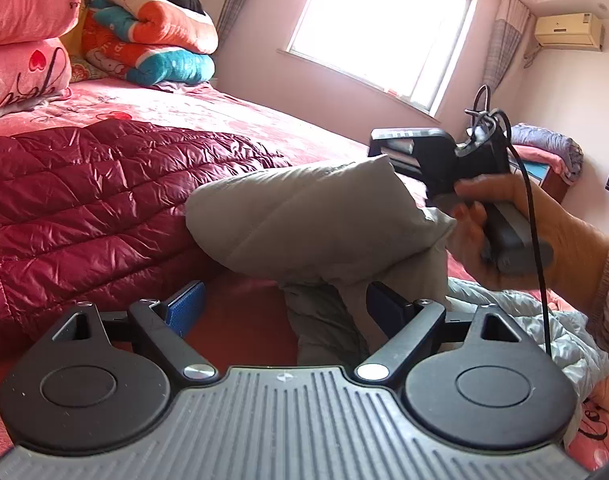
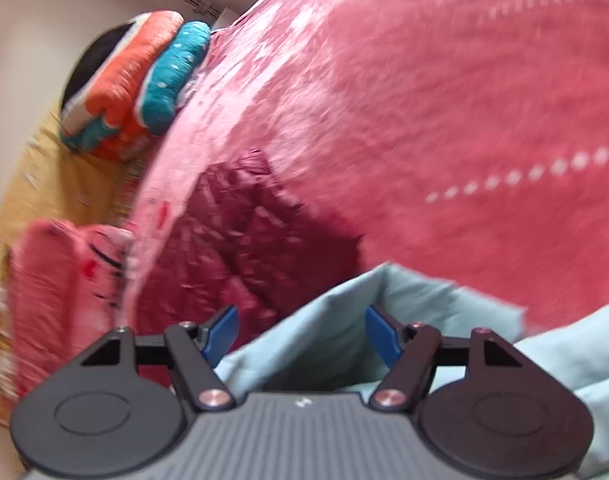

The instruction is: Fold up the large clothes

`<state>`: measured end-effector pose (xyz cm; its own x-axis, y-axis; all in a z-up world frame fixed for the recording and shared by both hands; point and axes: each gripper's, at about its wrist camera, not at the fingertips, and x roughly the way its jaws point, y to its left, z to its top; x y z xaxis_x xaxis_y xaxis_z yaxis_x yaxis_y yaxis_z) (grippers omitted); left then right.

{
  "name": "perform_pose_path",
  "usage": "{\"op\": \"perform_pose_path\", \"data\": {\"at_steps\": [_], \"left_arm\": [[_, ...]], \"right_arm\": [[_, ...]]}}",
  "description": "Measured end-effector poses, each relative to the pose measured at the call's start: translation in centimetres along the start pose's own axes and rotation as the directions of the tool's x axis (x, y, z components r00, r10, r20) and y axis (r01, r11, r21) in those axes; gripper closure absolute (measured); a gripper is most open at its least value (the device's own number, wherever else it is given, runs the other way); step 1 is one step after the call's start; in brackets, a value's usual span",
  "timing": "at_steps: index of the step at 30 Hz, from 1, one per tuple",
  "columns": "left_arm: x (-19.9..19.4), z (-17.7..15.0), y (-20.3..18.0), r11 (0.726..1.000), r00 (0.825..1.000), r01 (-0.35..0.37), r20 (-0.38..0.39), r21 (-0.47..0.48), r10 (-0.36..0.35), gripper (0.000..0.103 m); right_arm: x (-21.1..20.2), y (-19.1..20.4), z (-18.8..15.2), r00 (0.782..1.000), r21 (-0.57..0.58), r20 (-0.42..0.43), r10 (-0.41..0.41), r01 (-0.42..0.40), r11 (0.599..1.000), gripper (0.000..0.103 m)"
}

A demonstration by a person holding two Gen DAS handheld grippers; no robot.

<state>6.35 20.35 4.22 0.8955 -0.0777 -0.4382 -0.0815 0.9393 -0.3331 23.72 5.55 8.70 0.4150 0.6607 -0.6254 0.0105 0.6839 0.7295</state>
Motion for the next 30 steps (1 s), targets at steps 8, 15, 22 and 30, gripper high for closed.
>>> {"op": "perform_pose_path", "data": {"at_steps": [8,15,22,30], "left_arm": [[0.0,-0.3,-0.2,1.000,0.999,0.029,-0.019,0.011,-0.029,0.000],[0.3,-0.6,-0.5,0.999,0.998,0.048,-0.042,0.018,-0.047,0.000],[0.5,-1.0,-0.8,0.998,0.996,0.068,-0.055,0.012,-0.068,0.000],[1.4,-1.4,-1.8,0.995,0.994,0.097,-0.062,0.023,-0.095,0.000]], "right_arm": [[2.0,3.8,0.3,0.994,-0.137,0.028,-0.109,0.112,0.984,0.089],[0.9,12.8,-1.7,0.991,-0.533,0.124,0.051,0.024,0.846,0.101],[-0.9,24.0,-7.7,0.937,-0.871,-0.142,0.320,-0.272,0.409,0.101],[4.3,28.3,-11.4,0.925,-0.901,-0.279,0.259,-0.346,0.263,0.101]]}}
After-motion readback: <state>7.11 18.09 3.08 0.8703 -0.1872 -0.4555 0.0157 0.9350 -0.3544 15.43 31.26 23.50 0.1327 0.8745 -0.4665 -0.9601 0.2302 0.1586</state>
